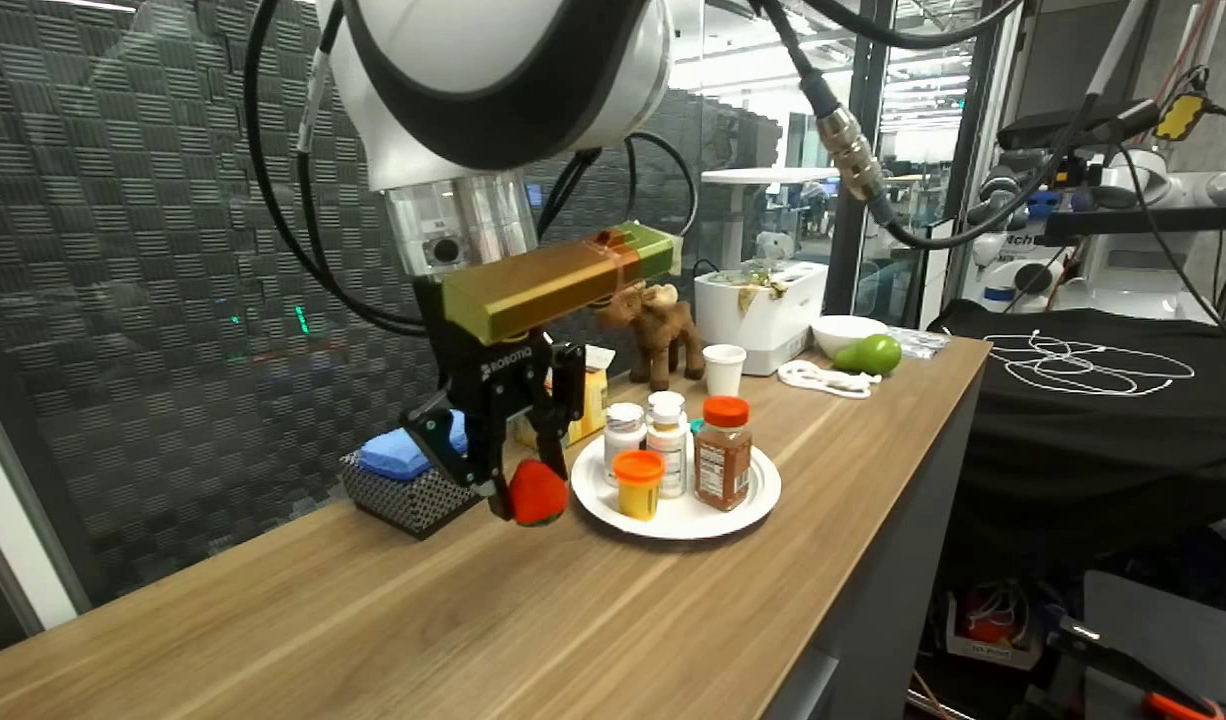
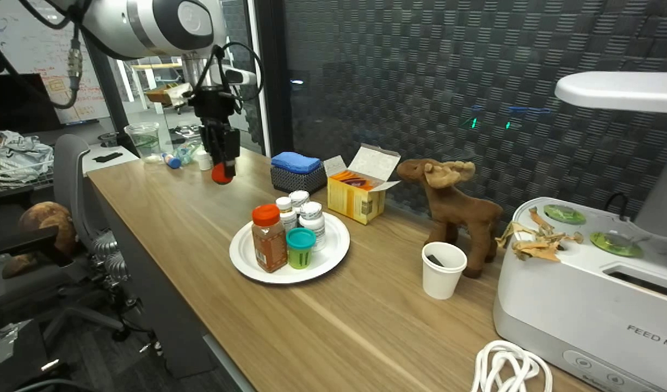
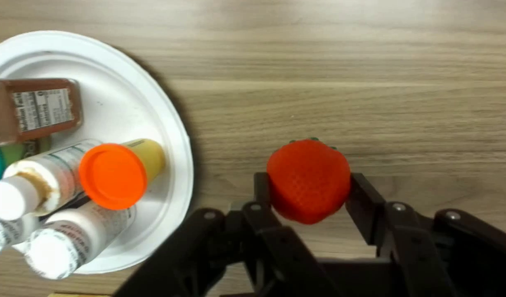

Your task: Put the containers and strawberry toy on the white plate

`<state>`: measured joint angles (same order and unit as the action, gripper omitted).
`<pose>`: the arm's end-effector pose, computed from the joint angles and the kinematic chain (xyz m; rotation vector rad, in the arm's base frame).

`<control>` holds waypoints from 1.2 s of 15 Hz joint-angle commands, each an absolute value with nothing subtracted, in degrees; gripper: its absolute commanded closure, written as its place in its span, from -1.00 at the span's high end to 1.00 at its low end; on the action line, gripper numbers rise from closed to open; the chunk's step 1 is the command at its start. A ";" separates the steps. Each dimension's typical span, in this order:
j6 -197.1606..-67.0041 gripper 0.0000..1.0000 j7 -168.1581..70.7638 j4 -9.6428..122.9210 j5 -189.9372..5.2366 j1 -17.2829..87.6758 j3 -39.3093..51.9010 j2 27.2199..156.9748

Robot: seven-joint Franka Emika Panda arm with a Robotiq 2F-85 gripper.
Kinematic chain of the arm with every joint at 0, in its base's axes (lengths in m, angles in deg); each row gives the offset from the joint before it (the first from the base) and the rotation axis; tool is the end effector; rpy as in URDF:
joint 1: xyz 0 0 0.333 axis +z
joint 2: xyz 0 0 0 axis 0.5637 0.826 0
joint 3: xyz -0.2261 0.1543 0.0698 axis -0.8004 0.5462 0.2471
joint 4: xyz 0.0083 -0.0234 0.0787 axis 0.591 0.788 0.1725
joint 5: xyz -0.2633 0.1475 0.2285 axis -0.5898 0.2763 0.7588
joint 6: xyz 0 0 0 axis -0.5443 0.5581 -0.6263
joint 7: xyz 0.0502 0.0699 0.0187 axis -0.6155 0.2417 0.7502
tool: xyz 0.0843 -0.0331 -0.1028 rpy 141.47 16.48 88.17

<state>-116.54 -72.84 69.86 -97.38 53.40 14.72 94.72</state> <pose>0.5504 0.2269 0.2863 3.0147 -0.0302 -0.0704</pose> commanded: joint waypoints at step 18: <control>-122.59 -0.50 -79.82 87.05 -107.85 47.57 12.84 83.72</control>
<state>-119.63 -78.87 82.72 -106.03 48.46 12.30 87.47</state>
